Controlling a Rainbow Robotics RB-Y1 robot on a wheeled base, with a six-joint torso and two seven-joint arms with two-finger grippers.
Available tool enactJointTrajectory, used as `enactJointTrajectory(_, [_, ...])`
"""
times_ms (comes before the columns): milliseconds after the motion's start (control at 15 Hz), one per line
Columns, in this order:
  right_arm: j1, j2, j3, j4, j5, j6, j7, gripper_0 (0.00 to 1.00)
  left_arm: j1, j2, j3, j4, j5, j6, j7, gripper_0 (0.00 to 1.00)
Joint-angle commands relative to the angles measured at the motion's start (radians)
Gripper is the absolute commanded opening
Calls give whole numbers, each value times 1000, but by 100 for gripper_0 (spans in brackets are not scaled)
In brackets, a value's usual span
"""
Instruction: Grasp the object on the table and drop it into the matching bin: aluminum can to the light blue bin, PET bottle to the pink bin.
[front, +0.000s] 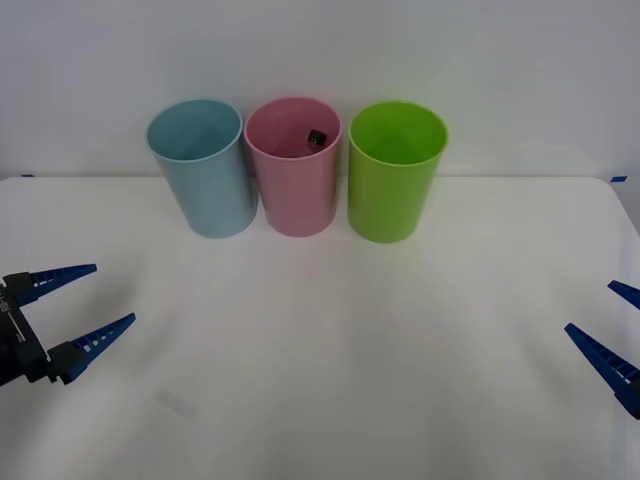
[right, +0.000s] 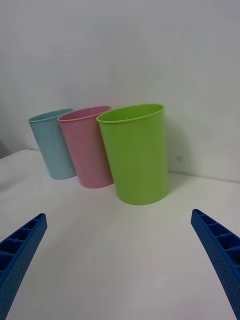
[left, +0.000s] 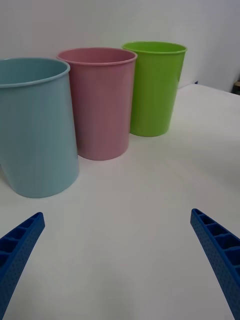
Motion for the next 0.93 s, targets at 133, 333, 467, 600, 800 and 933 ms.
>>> enactJointTrajectory(133, [0, 0, 0, 0, 0, 0, 0, 100, 42, 35, 29, -3, 5, 12, 5, 100])
enactJointTrajectory(333, [0, 0, 0, 0, 0, 0, 0, 100, 71, 67, 27, -1, 5, 46, 12, 100])
enactJointTrajectory(467, [0, 0, 0, 0, 0, 0, 0, 100, 80, 70, 29, -1, 3, 65, 14, 100])
enactJointTrajectory(600, [0, 0, 0, 0, 0, 0, 0, 100, 85, 70, 23, -1, 3, 78, 16, 100])
enactJointTrajectory(800, [0, 0, 0, 0, 0, 0, 0, 100, 88, 70, 15, -1, -15, 78, 17, 100])
enactJointTrajectory(933, [0, 0, 0, 0, 0, 0, 0, 100, 88, 70, 15, -1, -15, 78, 17, 100])
